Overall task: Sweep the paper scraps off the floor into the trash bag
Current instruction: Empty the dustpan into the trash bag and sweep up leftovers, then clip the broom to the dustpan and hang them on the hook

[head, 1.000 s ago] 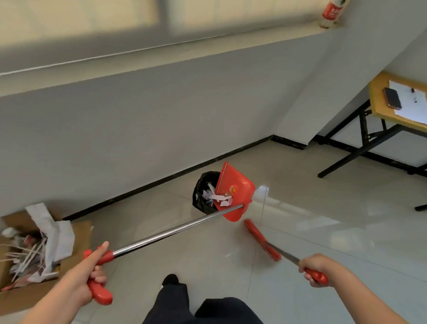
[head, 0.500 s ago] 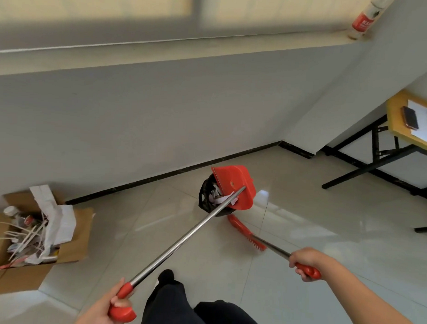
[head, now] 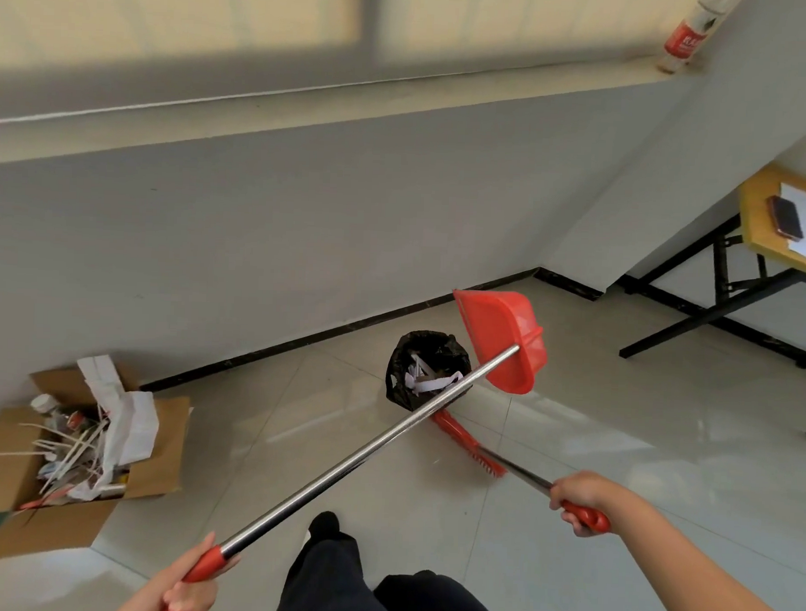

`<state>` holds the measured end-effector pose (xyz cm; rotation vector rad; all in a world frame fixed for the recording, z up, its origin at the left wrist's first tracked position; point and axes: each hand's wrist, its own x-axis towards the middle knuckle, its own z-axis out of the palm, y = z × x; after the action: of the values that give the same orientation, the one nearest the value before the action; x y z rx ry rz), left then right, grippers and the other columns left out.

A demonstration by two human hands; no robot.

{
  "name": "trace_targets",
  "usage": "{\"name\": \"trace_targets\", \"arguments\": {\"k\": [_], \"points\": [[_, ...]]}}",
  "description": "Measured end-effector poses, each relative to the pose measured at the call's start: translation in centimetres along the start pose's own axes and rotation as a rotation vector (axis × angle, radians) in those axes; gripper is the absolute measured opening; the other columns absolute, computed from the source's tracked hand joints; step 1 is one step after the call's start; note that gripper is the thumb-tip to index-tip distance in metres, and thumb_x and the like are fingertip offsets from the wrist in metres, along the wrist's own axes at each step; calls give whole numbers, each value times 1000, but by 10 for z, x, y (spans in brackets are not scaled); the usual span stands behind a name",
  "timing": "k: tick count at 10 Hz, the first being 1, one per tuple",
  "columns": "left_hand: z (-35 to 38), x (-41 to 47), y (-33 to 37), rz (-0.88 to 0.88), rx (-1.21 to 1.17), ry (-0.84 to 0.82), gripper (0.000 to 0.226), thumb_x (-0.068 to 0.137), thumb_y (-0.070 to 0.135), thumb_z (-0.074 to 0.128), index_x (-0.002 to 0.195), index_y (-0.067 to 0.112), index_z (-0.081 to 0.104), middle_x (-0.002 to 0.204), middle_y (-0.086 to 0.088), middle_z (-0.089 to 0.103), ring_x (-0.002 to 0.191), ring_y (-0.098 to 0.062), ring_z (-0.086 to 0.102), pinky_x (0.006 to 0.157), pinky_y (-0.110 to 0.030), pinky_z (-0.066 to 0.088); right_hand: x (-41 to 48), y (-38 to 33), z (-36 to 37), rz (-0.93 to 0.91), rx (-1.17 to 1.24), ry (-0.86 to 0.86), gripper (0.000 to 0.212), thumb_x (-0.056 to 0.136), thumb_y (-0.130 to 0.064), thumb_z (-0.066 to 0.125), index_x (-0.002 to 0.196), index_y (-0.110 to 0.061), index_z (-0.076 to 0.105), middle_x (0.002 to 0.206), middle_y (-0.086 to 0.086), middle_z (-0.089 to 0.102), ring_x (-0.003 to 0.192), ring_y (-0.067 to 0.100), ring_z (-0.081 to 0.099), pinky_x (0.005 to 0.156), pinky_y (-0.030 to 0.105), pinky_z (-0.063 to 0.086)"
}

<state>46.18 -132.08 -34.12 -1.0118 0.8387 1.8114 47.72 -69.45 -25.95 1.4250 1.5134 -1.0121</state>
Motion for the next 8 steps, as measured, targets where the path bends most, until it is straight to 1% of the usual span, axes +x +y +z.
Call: {"name": "trace_targets", "arguments": {"k": [1,2,3,4,5,6,7,8], "points": [[98,3,38,52,21,27,33,85,27,64,61,5,55,35,1,29,23,-11,32,24,-19,28,0,12,-8,-5,38,8,15,82,7,56,92,-3,51,49,8,47,34,17,43,38,17,39],[195,-13,58,78,227,78,43,91,34,50,60,6,59,37,2,28,24,-10,31,26,-19,28,-4,26,-19,-9,84,4,13,82,7,57,87,-2,49,47,8,48,32,17,42,37,17,38],[216,-43,75,219,320,157,33,78,32,68,64,17,41,40,5,25,26,-7,25,29,-11,23,-7,44,-33,-19,166,11,14,82,8,57,84,-2,48,45,7,47,28,16,42,35,15,38],[276,-54,88,464,542,180,37,75,34,74,60,13,47,42,2,25,28,-9,23,33,-12,21,-7,65,-50,-34,283,18,12,85,9,54,80,-1,49,43,10,50,24,14,41,32,14,37],[350,-70,89,680,896,173,41,79,31,76,66,-3,56,46,-5,30,33,-15,25,36,-16,24,-4,86,-66,-69,412,36,12,86,10,51,77,1,49,53,16,54,21,12,41,31,12,35],[422,-79,72,841,1246,116,45,75,43,78,73,-1,69,49,-7,33,39,-18,29,43,-21,28,5,102,-79,-87,515,43,10,85,10,50,79,1,49,59,18,53,21,12,41,30,11,34],[483,-65,33,956,1589,31,46,74,51,76,74,6,70,47,4,38,44,-16,35,50,-25,33,11,114,-94,-95,548,48,10,83,9,49,80,-1,48,52,14,49,23,13,42,30,12,32],[530,-36,-12,1056,1921,-97,50,72,68,67,84,20,73,62,8,65,59,-7,56,62,-32,49,8,122,-112,-122,557,65,9,82,6,48,78,-3,47,50,11,49,29,14,48,32,12,32]]}}
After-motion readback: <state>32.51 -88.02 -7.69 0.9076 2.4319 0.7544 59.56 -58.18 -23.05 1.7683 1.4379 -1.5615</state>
